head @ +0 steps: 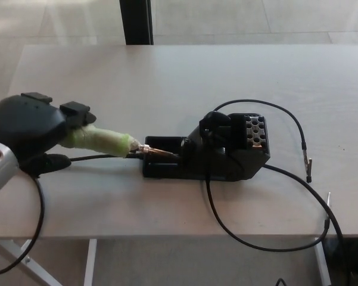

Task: Use the left hand of the robot to grab the soldering gun kept on the middle of the table and pull it out of its base and keep it on the left side of the base

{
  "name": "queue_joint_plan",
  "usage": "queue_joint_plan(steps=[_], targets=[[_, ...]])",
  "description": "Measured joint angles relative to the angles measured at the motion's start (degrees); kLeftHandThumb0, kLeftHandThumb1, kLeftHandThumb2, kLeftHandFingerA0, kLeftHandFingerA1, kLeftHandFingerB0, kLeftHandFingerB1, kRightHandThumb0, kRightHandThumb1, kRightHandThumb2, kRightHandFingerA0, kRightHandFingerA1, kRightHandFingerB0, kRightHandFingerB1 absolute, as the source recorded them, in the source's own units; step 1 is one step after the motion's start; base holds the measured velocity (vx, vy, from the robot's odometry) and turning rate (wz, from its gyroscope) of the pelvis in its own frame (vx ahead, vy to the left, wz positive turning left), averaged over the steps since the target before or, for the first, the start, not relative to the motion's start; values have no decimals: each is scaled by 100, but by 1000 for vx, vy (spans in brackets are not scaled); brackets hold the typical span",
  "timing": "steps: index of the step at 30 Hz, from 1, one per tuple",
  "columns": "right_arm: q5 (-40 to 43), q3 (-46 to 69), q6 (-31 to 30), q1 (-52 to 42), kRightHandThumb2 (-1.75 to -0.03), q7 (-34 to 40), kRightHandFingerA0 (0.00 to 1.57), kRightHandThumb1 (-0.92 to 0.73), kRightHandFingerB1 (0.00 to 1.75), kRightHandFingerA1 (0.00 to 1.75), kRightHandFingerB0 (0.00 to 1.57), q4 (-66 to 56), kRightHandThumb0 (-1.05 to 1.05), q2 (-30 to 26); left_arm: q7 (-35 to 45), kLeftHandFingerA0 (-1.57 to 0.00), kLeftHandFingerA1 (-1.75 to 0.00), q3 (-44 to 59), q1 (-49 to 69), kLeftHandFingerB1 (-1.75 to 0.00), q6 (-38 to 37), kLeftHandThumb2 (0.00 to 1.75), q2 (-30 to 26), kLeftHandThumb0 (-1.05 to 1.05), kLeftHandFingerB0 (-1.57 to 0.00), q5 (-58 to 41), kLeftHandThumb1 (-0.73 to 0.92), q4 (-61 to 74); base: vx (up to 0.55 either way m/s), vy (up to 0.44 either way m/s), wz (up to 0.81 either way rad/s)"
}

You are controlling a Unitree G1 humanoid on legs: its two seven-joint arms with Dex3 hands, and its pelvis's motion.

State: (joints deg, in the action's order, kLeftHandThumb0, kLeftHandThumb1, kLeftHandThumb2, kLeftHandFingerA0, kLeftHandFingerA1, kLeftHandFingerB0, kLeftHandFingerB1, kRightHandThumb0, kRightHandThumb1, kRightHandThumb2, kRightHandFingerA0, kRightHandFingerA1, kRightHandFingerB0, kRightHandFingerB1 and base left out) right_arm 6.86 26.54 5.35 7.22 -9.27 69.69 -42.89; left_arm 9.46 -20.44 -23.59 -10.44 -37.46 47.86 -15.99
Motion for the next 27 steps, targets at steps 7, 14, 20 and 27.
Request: queue_joint_plan(steps=[7, 14, 20, 27], targets=[[-2, -42, 0, 4, -59, 0, 55, -63, 34, 65, 33, 0, -57, 0, 561, -4, -33, -312, -223, -31, 133, 65, -150, -61, -26, 306, 73, 80, 0, 0, 0], [-3, -79, 0, 7, -59, 3, 51, -63, 33, 64, 30, 1, -57, 0, 1116, -4, -32, -534, -386, -31, 250, 64, -347, -60, -28, 531, 73, 144, 0, 0, 0], [7, -77, 0, 6, -59, 13, 45, -62, 33, 63, 28, 3, -59, -1, 1547, -2, -27, -580, -396, -45, 376, 90, -607, -62, -14, 671, 55, 267, 0, 0, 0], [13, -79, 0, 7, -59, 16, 45, -60, 34, 69, 28, 9, -59, -1, 1982, -2, -25, -216, -363, -29, 473, 66, -805, -60, -19, 535, 74, 601, 0, 0, 0]])
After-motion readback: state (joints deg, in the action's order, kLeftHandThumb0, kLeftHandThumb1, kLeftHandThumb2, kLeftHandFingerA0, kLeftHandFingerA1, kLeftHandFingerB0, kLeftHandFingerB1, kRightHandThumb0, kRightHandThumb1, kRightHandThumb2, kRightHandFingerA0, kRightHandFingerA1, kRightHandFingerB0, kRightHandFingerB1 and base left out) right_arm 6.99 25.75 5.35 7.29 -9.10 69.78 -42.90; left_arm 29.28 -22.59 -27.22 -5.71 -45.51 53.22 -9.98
